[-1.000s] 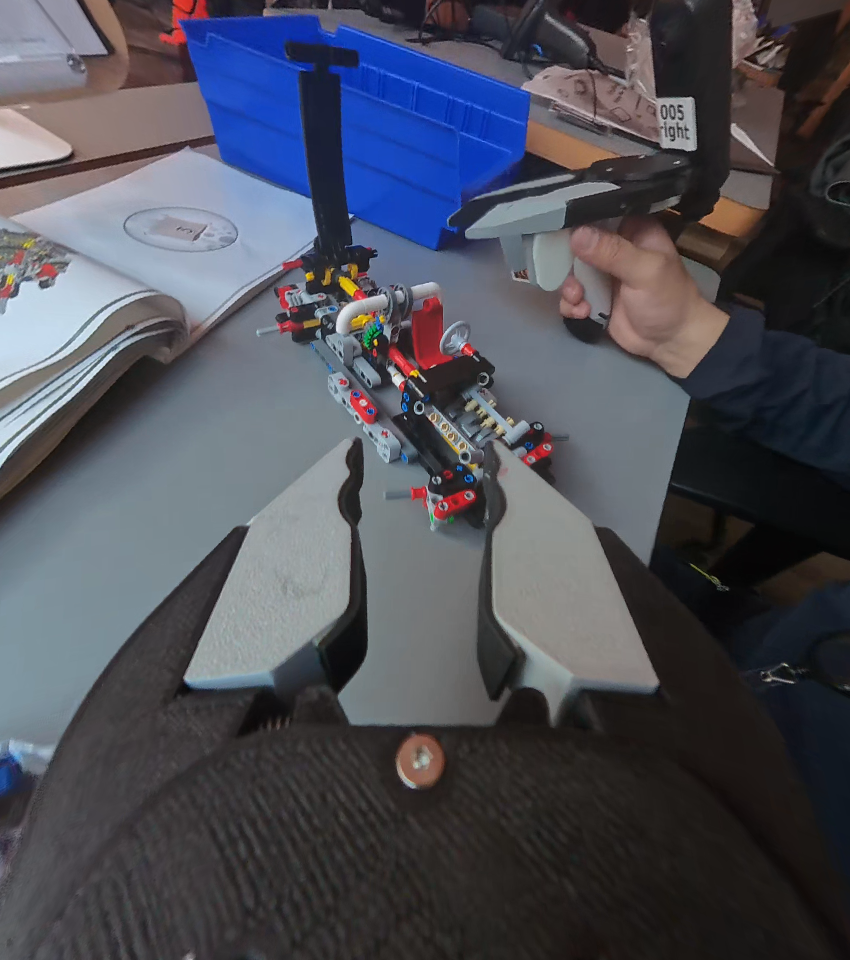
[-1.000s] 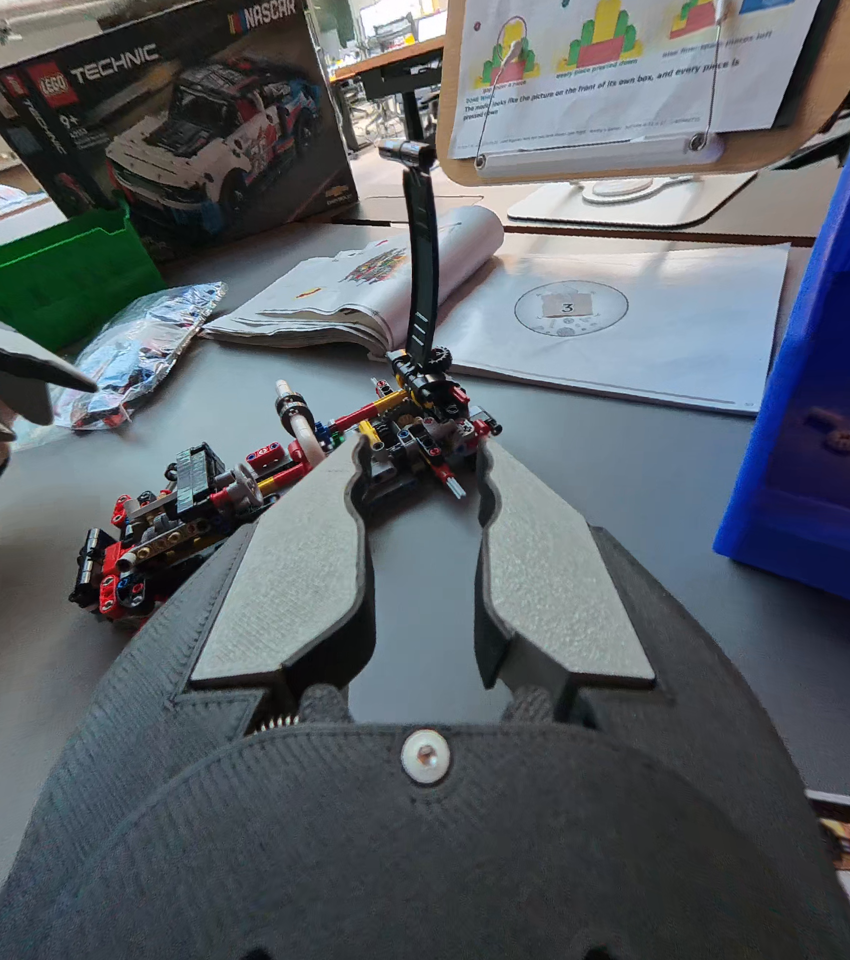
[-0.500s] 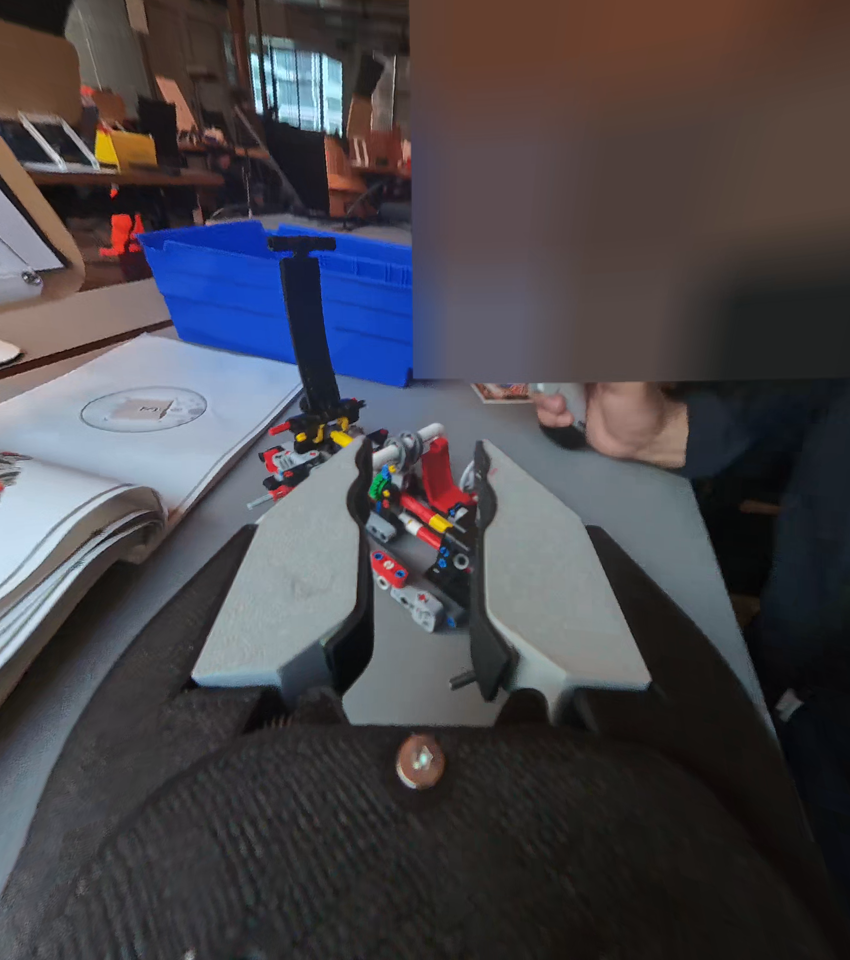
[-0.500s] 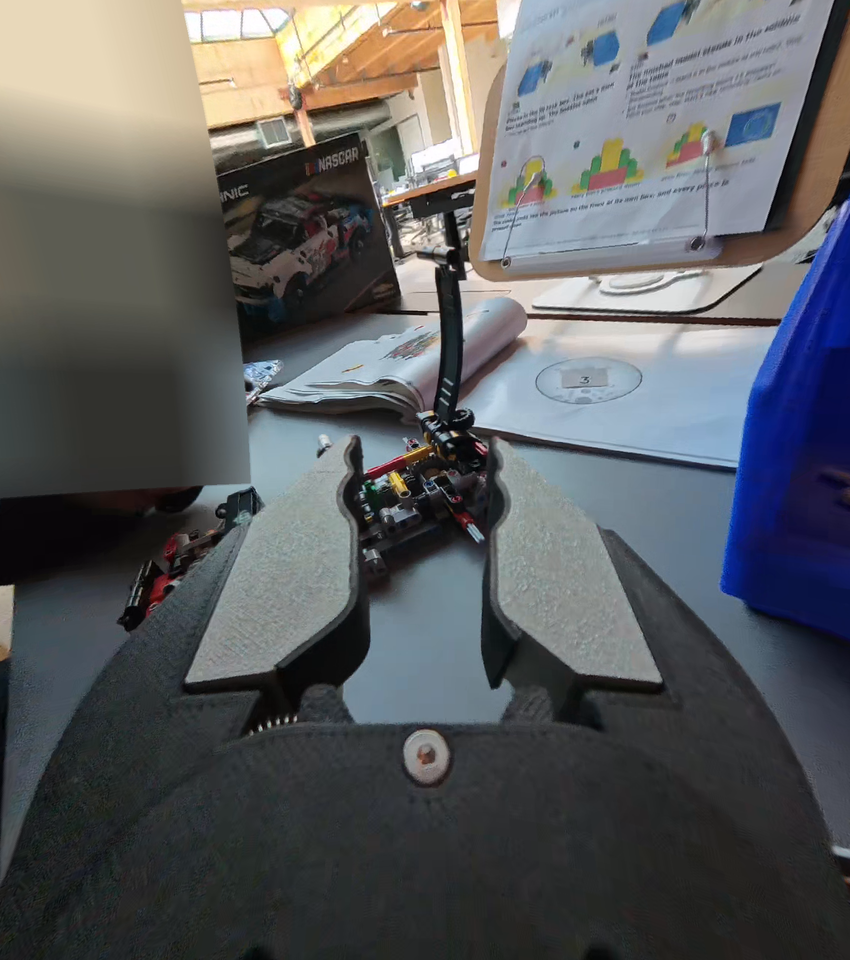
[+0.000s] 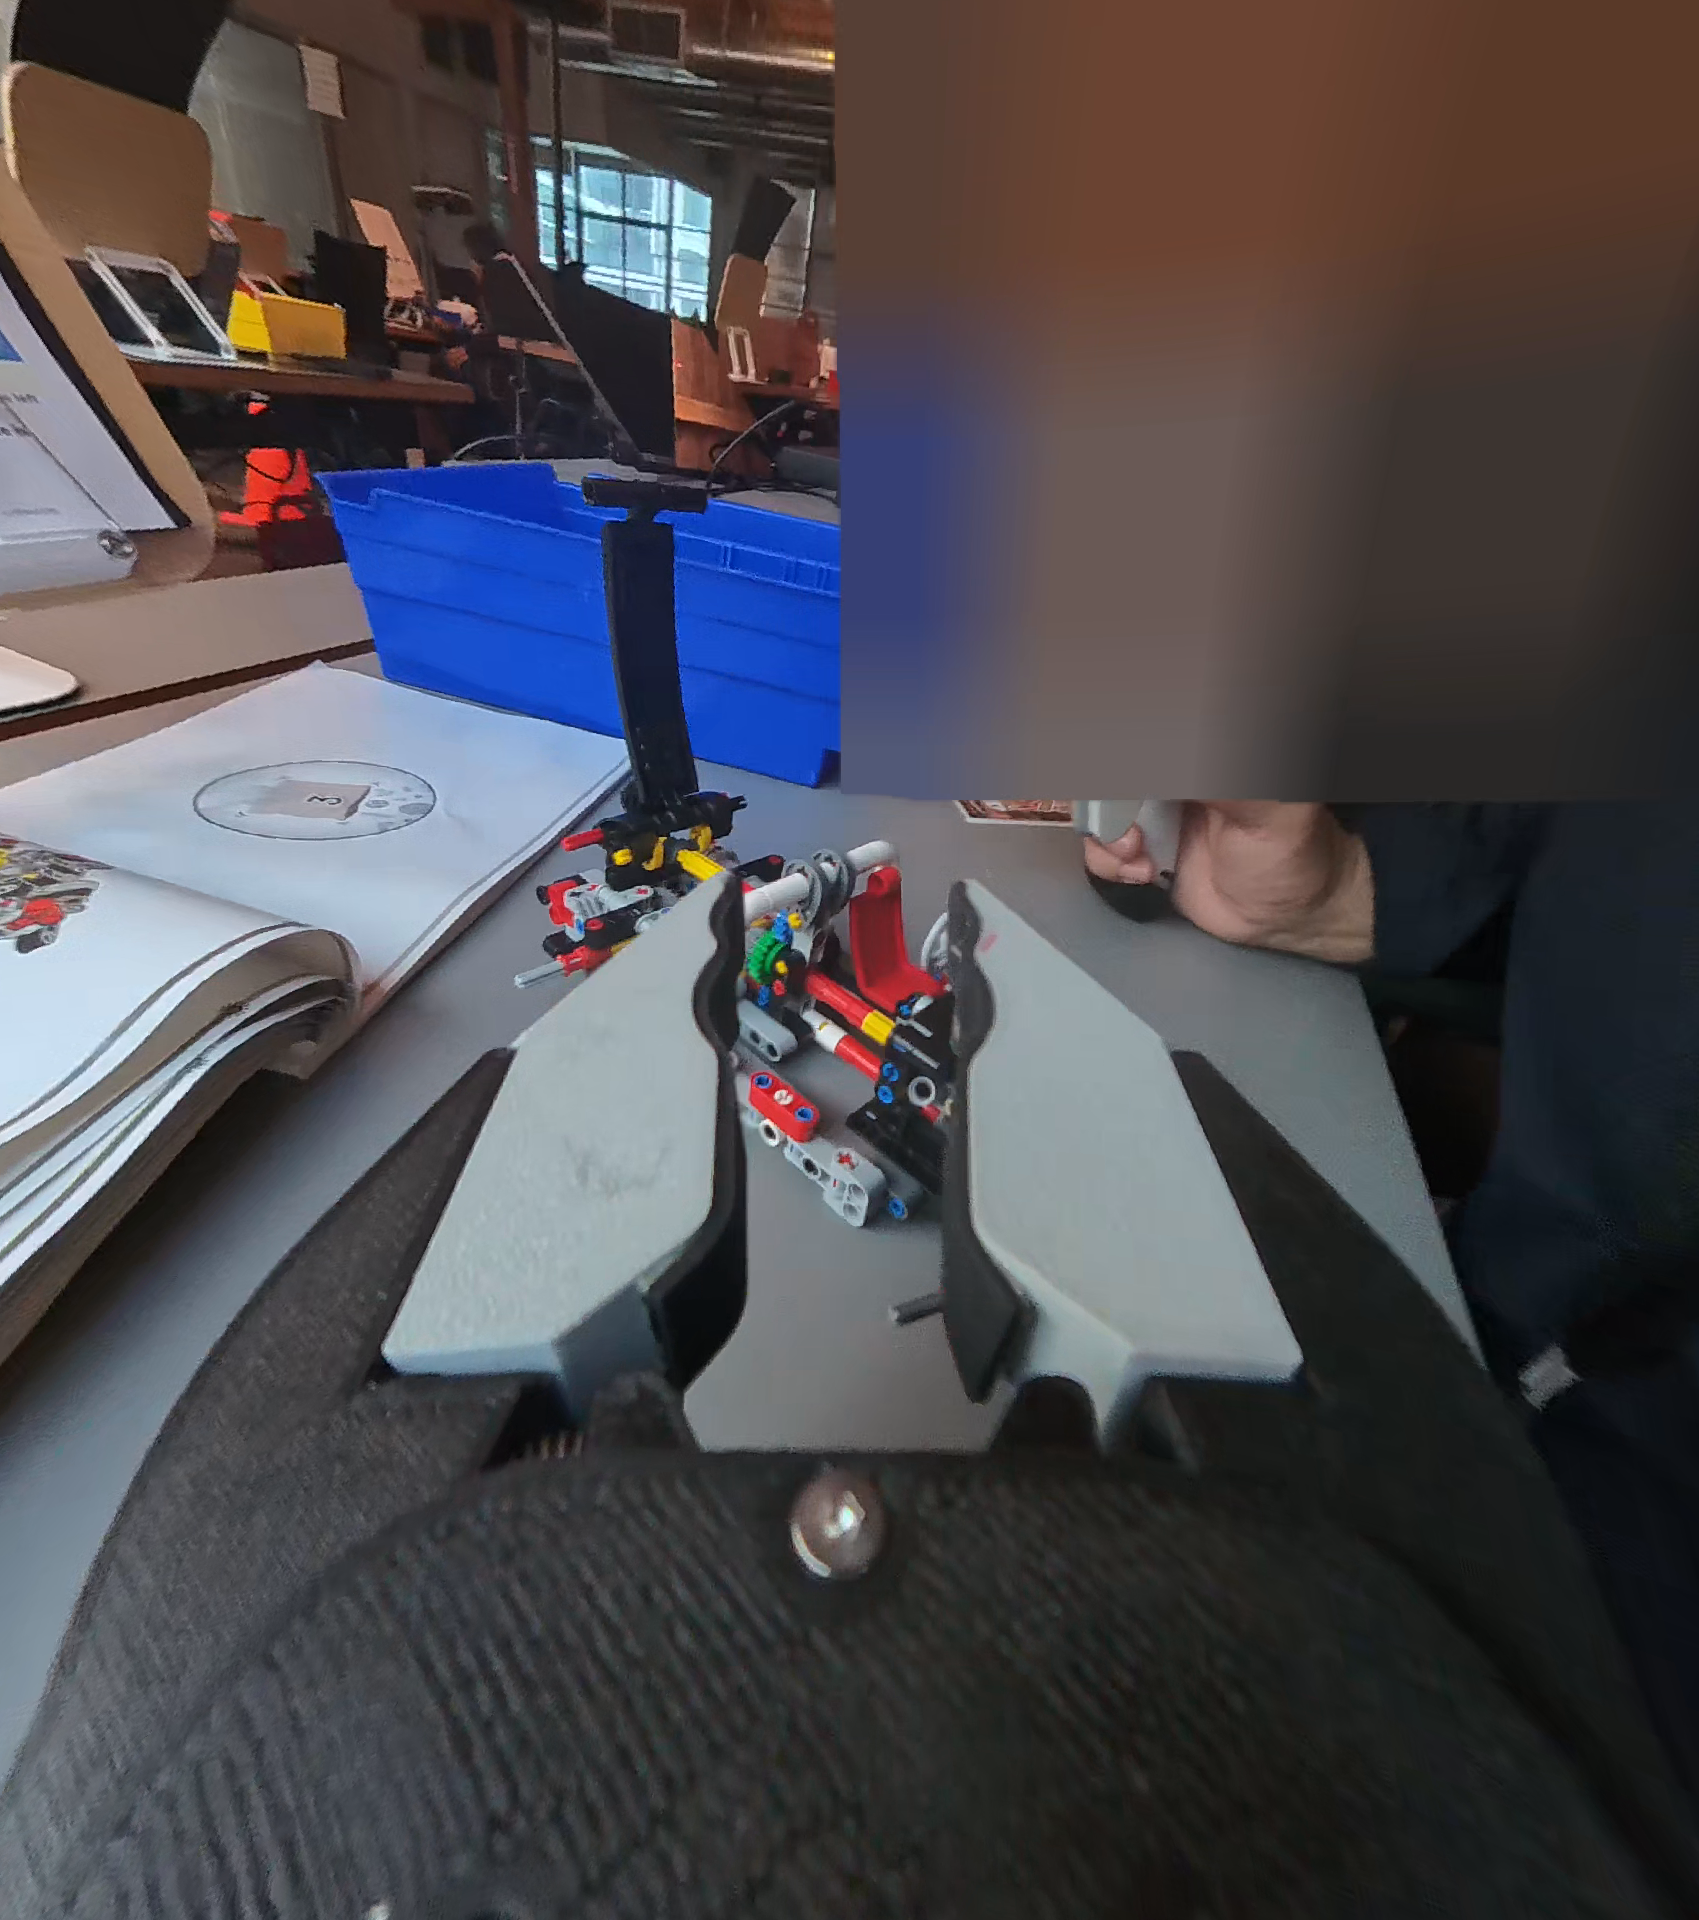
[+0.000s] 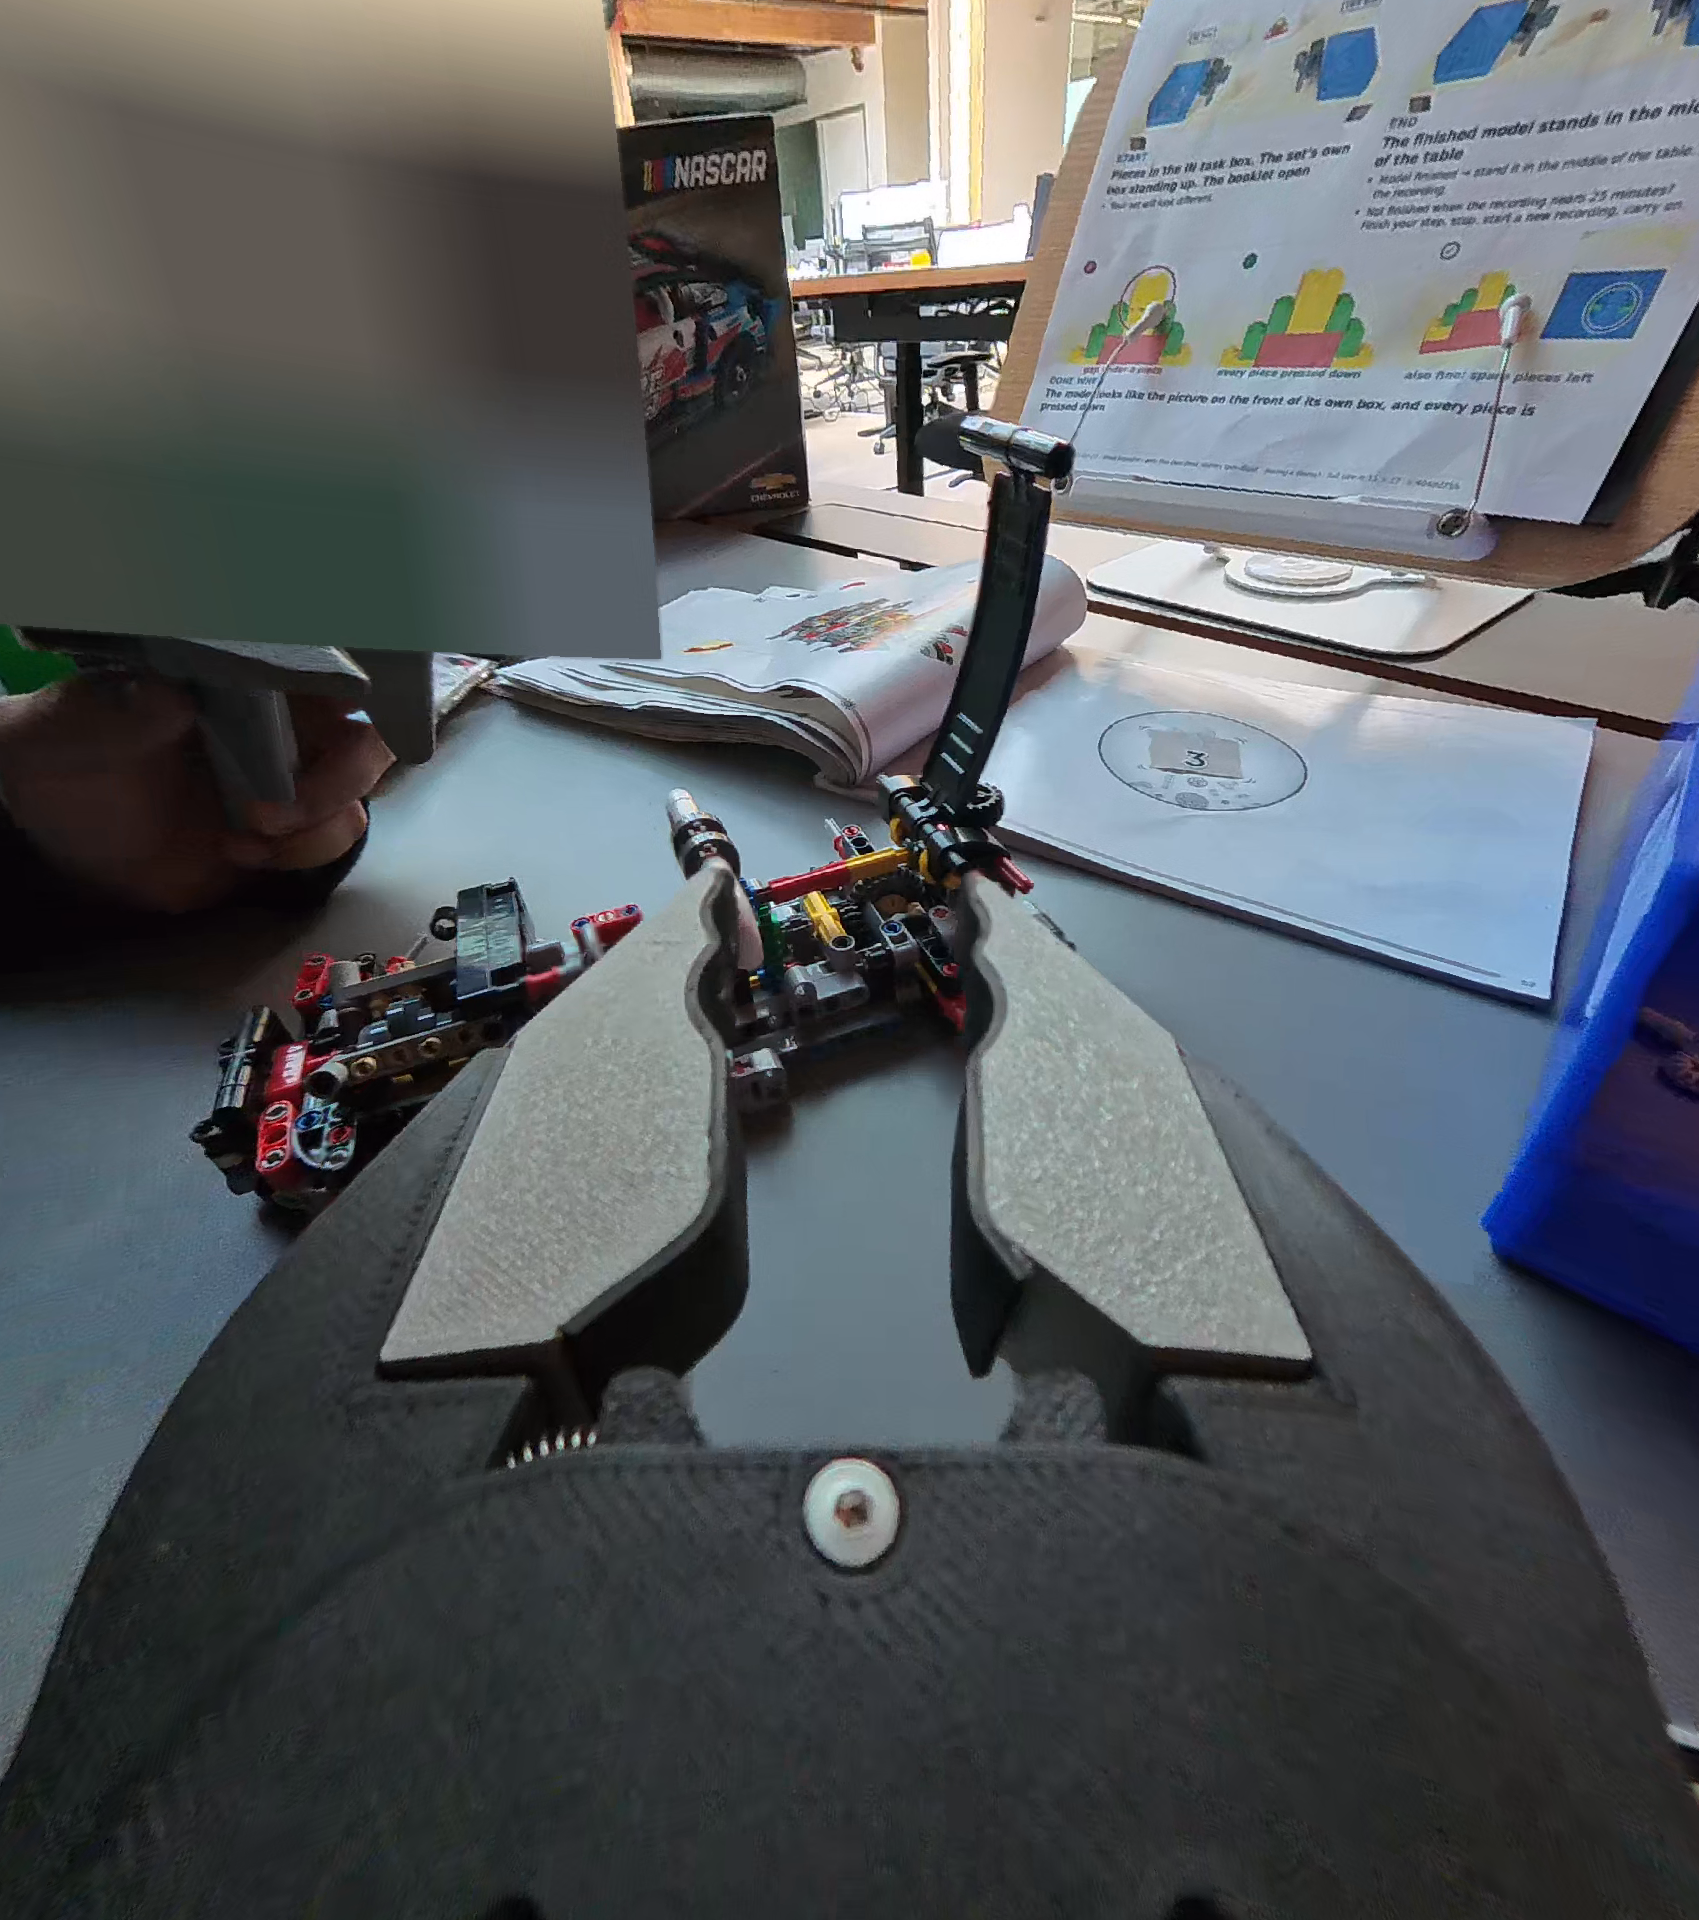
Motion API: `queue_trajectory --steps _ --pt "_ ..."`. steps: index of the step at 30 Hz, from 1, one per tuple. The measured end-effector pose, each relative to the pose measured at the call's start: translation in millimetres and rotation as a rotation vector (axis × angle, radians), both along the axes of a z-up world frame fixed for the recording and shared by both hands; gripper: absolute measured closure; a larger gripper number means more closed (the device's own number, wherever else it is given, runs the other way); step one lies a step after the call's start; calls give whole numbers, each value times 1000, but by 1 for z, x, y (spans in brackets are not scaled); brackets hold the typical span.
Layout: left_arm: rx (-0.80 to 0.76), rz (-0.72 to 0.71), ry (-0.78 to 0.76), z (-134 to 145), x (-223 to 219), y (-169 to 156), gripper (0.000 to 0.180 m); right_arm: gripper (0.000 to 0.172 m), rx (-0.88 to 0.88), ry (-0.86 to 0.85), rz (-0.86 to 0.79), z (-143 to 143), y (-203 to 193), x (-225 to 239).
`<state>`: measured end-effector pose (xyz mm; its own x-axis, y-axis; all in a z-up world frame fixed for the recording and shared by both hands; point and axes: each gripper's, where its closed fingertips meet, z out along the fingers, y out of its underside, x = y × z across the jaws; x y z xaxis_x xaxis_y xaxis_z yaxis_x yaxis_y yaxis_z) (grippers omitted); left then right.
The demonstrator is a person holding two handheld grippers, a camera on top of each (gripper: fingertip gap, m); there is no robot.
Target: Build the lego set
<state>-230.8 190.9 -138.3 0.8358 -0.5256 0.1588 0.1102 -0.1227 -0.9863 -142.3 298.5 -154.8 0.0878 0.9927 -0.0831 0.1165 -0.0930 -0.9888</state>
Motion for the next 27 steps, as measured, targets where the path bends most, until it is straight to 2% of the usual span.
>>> queue_trajectory --steps 8,14,21,27 --pt "-16 60 95 -7 -6 8 144 134 -64 61 24 7 -3 5" --pt "-35 58 111 -11 -6 10 145 134 -59 22 20 2 -5 2" --pt "-67 44 -11 -6 -13 15 143 131 -4 -3 9 0 -3 -3" --pt "-55 101 103 -9 -14 17 142 128 -39 81 -29 11 7 6"
